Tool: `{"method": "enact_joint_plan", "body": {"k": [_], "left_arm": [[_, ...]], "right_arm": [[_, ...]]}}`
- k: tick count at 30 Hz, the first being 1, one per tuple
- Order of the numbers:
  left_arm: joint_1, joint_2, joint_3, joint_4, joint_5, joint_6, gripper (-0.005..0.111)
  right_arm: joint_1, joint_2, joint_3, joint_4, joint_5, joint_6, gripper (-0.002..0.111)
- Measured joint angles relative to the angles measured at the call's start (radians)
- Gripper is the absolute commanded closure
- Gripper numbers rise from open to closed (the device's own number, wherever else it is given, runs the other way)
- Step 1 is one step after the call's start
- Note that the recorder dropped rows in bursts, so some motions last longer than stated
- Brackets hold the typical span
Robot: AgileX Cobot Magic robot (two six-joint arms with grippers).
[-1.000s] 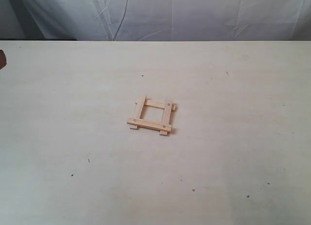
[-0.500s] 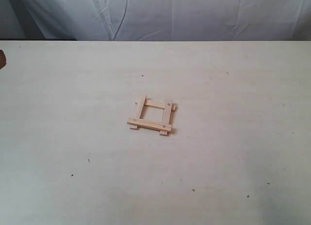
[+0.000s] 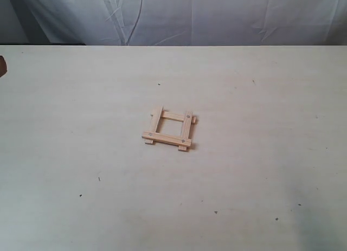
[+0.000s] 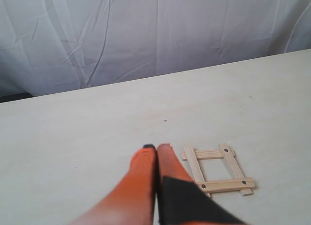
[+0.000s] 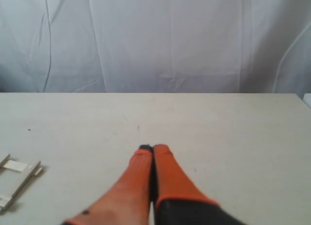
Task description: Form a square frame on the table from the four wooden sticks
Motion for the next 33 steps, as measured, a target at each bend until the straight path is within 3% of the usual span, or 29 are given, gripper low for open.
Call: {"method": "enact_joint_plan", "body": {"k": [13, 33], "left_arm": [[0.000, 0.000, 0.000, 0.000, 0.000, 0.000, 0.107], [0.000, 0.000, 0.000, 0.000, 0.000, 0.000, 0.107]], "right_arm": [[0.000, -0.094, 0.217, -0.020, 0.009, 0.030, 0.108], [0.000, -0.094, 0.233, 0.000, -0.019, 0.033, 0.108]]}}
